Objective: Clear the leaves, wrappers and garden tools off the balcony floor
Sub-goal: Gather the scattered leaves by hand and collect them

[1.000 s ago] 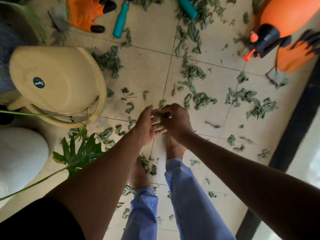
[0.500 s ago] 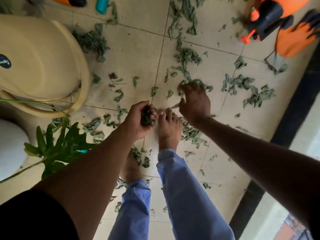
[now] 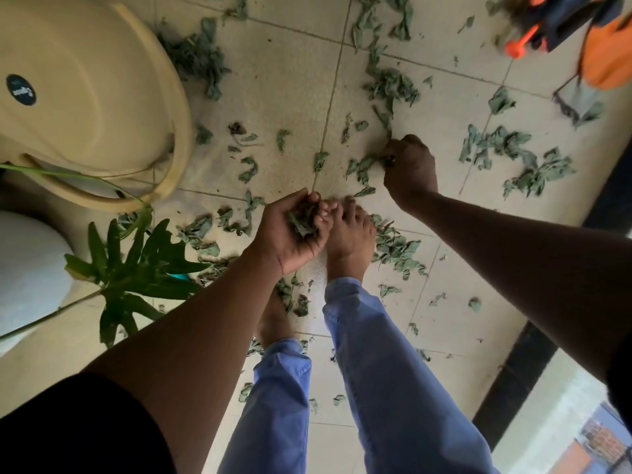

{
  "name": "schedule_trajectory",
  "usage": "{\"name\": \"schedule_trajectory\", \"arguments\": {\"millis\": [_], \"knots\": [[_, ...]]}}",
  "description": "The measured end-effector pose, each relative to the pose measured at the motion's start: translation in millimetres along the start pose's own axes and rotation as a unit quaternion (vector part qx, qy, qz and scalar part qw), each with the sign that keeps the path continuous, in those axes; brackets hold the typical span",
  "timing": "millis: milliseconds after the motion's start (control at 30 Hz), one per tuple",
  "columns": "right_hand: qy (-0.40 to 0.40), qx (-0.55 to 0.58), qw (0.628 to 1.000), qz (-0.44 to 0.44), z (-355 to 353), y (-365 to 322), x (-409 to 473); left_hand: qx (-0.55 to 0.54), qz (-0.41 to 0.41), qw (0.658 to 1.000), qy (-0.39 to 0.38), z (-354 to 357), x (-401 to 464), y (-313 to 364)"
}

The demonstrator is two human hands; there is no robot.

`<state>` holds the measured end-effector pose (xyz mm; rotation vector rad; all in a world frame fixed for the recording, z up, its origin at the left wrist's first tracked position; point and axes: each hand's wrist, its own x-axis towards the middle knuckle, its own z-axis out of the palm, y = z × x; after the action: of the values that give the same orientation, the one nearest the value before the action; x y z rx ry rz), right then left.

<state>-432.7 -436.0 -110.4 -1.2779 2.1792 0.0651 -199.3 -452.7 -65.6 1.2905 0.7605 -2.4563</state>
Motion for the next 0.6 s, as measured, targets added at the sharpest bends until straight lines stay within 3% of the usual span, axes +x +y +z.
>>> {"name": "schedule_trajectory", "arguments": {"millis": [167, 333, 500, 600], "knots": [[0.023, 0.111, 0.993, -0.030, -35, -52, -49, -0.002, 0.092, 0.994, 0.060, 7, -21, -3], [0.049, 0.204, 0.972, -0.103, -66, -116, -118, 0.048, 0.120, 0.988, 0.082, 25, -48, -9], [-0.036, 0.077, 0.992, -0.098, -62, -148, -155, 0.059, 0.113, 0.992, 0.019, 40, -76, -16], [-0.035, 0.022, 0.995, -0.088, -58, -153, -172, 0.047, 0.105, 0.993, -0.014, 42, -96, -22]]}}
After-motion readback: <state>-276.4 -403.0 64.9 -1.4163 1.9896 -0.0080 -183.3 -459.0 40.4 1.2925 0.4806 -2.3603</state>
